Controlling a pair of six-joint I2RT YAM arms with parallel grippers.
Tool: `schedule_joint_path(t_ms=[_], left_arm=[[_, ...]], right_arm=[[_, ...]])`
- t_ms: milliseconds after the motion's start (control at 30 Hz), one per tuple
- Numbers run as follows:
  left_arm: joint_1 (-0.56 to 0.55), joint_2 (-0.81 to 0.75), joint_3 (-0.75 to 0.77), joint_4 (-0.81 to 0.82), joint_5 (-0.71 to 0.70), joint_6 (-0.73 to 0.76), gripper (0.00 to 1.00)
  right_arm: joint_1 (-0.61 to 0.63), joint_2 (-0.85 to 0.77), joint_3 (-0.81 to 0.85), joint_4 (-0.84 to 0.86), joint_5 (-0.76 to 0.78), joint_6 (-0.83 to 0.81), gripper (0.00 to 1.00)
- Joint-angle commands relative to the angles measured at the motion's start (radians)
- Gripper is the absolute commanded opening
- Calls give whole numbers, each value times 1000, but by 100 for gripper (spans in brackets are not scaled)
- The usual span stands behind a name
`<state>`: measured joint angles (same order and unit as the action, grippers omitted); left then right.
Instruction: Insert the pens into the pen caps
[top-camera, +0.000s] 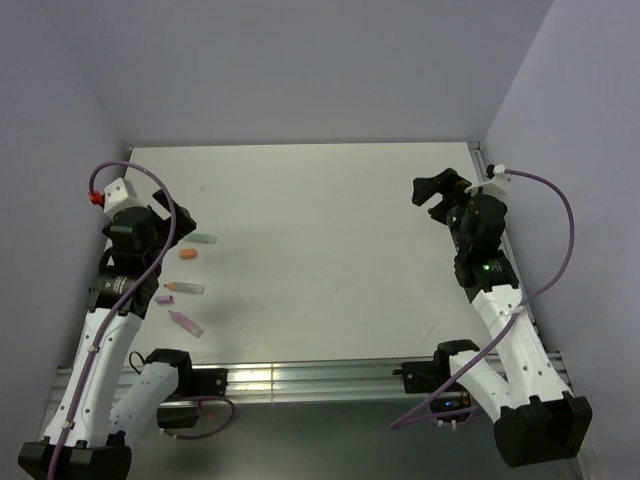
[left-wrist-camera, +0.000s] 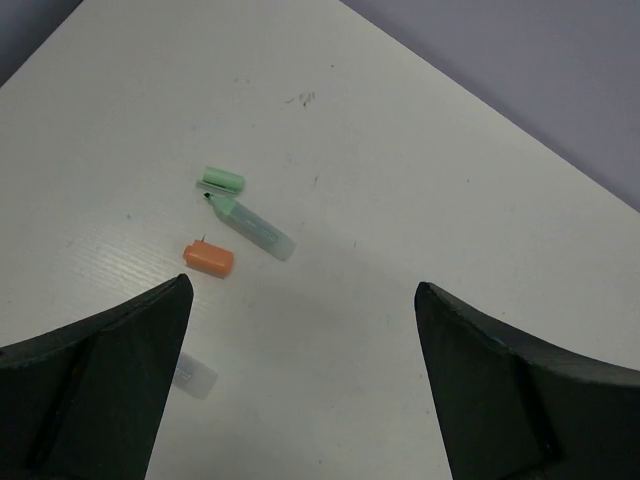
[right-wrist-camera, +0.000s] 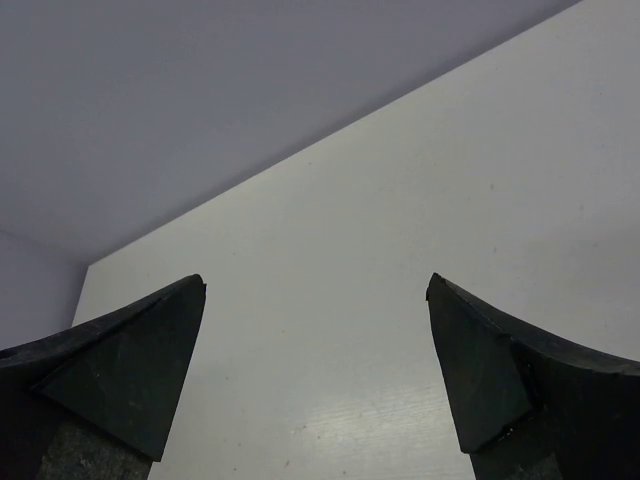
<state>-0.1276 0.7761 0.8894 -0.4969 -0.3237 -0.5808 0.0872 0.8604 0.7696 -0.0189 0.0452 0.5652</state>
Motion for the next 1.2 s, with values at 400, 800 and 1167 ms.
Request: schedule_joint_path(t_ms=[400, 800, 1167], left_arm=[[5, 58, 89, -221, -291, -287, 100], [48, 216, 19, -387, -267, -683, 86], [98, 434, -29, -433, -115, -697, 85]], right_arm=[[-3, -2, 33, -47, -74, -11, 98], [-1, 118, 28, -42, -209, -5, 94], [-1, 155, -4, -35, -191, -10, 93]])
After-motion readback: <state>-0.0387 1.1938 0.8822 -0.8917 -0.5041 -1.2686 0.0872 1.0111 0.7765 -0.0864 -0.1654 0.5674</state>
